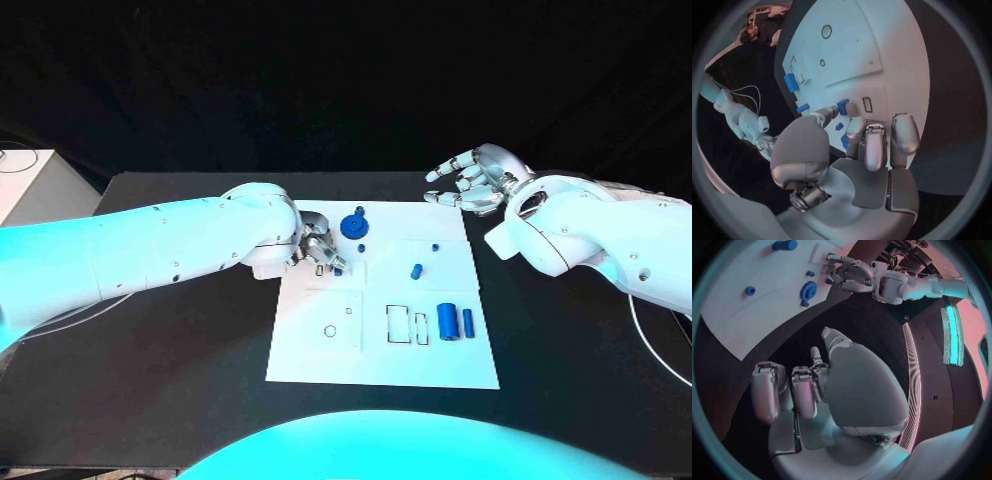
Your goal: Assemble the parts on the task board
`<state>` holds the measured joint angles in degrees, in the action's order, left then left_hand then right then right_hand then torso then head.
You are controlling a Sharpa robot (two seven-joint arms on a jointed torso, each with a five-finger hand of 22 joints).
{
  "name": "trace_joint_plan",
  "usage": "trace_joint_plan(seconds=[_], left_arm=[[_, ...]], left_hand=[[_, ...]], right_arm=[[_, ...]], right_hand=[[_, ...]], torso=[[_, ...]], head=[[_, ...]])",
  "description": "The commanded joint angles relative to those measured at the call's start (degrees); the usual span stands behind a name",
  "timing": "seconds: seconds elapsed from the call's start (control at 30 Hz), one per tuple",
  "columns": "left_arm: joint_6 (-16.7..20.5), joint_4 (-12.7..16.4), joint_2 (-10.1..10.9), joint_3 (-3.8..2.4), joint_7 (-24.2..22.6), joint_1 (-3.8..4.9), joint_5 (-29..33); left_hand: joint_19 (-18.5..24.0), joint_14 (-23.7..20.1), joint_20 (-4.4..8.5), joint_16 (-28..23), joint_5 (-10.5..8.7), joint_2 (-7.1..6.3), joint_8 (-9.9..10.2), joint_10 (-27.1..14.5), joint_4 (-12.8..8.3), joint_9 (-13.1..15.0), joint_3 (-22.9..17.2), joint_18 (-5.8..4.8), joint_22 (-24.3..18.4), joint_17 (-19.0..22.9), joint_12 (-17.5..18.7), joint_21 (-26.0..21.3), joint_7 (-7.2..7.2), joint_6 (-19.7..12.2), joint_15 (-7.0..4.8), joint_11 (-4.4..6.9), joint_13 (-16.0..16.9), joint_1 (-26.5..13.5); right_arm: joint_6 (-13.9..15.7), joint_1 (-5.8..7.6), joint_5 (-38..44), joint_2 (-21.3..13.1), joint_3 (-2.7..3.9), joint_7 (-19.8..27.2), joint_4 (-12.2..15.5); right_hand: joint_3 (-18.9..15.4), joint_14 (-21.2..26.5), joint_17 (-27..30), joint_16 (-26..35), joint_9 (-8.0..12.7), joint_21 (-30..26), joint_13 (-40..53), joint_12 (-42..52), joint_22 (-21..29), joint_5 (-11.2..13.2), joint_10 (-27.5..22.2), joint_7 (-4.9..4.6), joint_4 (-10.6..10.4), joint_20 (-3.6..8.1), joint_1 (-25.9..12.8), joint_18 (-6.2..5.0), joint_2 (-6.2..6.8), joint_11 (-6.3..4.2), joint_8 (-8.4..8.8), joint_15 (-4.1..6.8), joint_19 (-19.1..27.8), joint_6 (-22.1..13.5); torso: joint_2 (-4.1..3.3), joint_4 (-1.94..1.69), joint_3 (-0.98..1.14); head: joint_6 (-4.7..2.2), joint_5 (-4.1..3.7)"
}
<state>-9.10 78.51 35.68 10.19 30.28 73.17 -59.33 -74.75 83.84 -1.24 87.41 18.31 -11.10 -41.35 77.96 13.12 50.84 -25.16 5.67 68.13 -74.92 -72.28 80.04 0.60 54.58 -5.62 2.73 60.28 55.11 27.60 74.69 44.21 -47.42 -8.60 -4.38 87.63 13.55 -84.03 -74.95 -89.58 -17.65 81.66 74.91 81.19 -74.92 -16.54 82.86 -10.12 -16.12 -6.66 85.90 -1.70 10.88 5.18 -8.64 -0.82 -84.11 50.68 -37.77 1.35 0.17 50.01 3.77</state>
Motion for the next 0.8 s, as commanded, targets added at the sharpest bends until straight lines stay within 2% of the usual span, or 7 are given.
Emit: trace_joint_plan(seconds=[0.03, 0.27, 0.47, 0.57, 0.8], left_arm=[[-0.6, 0.4, 0.3, -0.16, -0.3, -0.10, -0.8], [-0.1, 1.7, 1.1, -1.60, -0.3, -0.08, -0.7], [0.4, 2.2, 1.3, -2.80, -0.4, -0.09, -0.1], [0.7, 2.5, 1.6, -3.62, -0.5, -0.09, 0.6], [0.7, 3.3, 2.9, -5.68, -0.5, -0.02, 1.6]], left_hand=[[-0.3, 4.8, 0.01, 0.3, -0.48, 0.15, 0.2, -0.4, 0.9, 0.1, 0.3, -0.90, -0.1, -9.7, -0.1, -0.4, 0.30, 0.0, -0.18, 0.14, -0.1, 0.6], [-0.3, 4.7, -0.03, 0.3, -1.00, 0.06, 0.2, -0.5, 2.7, 0.2, 1.5, -0.91, 0.0, -9.6, -0.1, -0.4, 0.37, 0.0, -0.12, 0.07, -0.2, 0.6], [-0.2, 4.7, -0.06, 0.2, -1.95, -0.01, 0.2, -0.6, 3.4, 0.3, 2.2, -0.87, -0.2, -9.5, 0.0, -0.5, 0.38, -0.1, -0.10, 0.05, -0.4, 0.9], [-0.1, 4.7, -0.06, 0.2, -2.16, 0.01, 0.2, -0.7, 3.5, 0.3, 2.3, -0.85, -0.3, -9.4, 0.0, -0.5, 0.39, -0.1, -0.09, 0.04, -0.5, 0.9], [0.5, 4.5, -0.10, -0.1, -2.34, 0.17, 0.4, -1.3, 3.4, 0.4, 2.5, -0.66, -1.2, -8.9, 0.7, -1.0, 0.47, -0.4, -0.04, -0.03, -1.4, 1.6]], right_arm=[[-0.3, -0.06, -0.2, 0.0, 0.02, 0.7, 0.0], [-0.2, -0.16, -0.7, 0.1, 0.02, 0.9, -0.2], [-0.2, -0.29, -0.9, 0.3, 0.02, 1.0, -0.5], [-0.2, -0.35, -1.0, 0.3, 0.02, 1.1, -0.5], [-0.3, -0.44, -1.1, 0.3, 0.02, 1.1, -0.6]], right_hand=[[0.4, -5.5, -13.3, 0.3, 0.0, -0.3, 7.4, -0.3, -9.1, 0.2, -0.3, -0.01, 0.0, -0.05, -0.8, -0.52, 0.25, -0.04, -0.24, -0.02, -1.3, -0.5], [0.6, -5.5, -13.3, 0.3, -0.1, -0.4, 7.4, -0.2, -9.0, 1.2, -0.3, 0.00, -0.3, -0.08, -2.4, -0.53, 0.13, -0.01, -0.58, -0.04, -1.3, -0.8], [0.7, -5.5, -13.3, 0.3, -0.1, -0.5, 7.4, -0.2, -9.0, 1.8, -0.3, 0.01, -0.3, -0.09, -3.1, -0.55, 0.07, -0.01, -0.77, -0.04, -1.3, -0.9], [0.7, -5.5, -13.3, 0.3, -0.1, -0.5, 7.4, -0.2, -9.0, 2.0, -0.3, 0.02, -0.3, -0.09, -3.3, -0.55, 0.06, -0.01, -0.81, -0.04, -1.3, -0.9], [0.7, -5.5, -13.3, 0.3, -0.1, -0.6, 7.4, -0.1, -9.0, 2.1, -0.3, 0.02, -0.3, -0.09, -3.4, -0.56, 0.05, -0.01, -0.85, -0.04, -1.3, -1.0]], torso=[[0.06, 0.01, 0.05], [0.09, 0.02, 0.06], [0.03, 0.05, 0.01], [0.04, 0.06, -0.03], [0.07, -0.03, 0.10]], head=[[-0.01, 0.02], [-0.01, 0.11], [-0.01, 0.09], [-0.01, 0.10], [-0.01, 0.01]])
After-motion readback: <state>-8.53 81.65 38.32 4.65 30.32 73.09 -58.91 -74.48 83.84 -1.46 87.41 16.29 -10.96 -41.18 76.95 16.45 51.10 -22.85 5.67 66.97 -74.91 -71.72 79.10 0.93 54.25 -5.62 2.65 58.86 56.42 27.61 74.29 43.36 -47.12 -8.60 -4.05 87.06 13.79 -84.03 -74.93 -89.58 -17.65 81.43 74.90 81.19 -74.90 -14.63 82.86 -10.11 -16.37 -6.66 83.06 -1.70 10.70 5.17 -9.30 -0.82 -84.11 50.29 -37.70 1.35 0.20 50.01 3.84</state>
